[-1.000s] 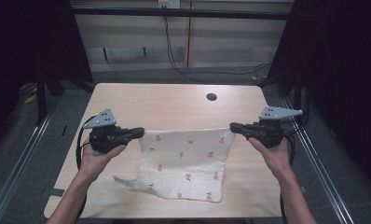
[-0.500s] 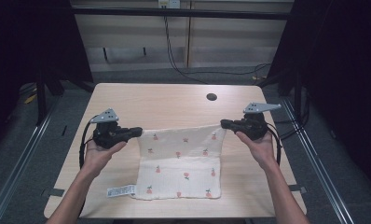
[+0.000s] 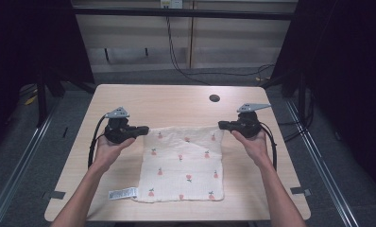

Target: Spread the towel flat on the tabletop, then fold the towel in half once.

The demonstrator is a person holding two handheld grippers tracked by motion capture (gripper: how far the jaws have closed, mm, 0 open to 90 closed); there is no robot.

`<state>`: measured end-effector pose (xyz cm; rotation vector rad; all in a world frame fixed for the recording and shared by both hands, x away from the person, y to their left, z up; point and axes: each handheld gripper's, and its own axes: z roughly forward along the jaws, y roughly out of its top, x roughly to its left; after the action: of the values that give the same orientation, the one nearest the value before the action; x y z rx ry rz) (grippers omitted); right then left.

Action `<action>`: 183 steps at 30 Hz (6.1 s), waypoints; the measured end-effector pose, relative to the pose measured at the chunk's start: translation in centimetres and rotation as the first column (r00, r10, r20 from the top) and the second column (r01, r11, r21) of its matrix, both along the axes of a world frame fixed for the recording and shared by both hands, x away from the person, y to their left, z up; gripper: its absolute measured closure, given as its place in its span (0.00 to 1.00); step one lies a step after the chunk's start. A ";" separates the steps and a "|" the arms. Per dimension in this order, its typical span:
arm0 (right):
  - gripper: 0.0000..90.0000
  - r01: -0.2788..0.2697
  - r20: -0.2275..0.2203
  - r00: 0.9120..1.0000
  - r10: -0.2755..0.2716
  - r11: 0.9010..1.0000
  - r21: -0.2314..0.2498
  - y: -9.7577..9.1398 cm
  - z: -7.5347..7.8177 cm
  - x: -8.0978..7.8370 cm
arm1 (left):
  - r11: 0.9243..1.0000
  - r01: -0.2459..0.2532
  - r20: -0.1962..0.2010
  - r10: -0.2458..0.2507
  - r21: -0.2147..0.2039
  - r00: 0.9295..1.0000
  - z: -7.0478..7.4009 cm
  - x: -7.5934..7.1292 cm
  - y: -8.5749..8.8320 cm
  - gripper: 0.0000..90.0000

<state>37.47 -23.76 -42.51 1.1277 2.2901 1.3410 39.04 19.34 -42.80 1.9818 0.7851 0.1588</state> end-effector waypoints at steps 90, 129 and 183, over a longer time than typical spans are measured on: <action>0.82 -0.234 -0.221 0.958 0.184 0.946 -0.226 2.3 -6.3 -14.4 | 0.925 0.313 -0.146 -0.286 0.217 0.947 -6.3 -12.0 -1.6 0.86; 0.80 0.060 -0.122 0.988 -0.090 0.971 -0.231 0.3 -7.6 1.5 | 0.994 -0.040 -0.123 0.052 0.098 0.991 -6.0 3.1 -0.8 0.66; 0.98 0.043 -0.042 0.998 -0.042 0.999 0.024 -1.1 -3.4 -0.6 | 0.996 0.061 -0.030 -0.059 0.057 0.998 -3.7 1.4 -2.8 0.96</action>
<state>36.85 -24.86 -45.88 1.2162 2.2703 1.3466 40.46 16.58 -46.48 2.0642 0.7453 0.1197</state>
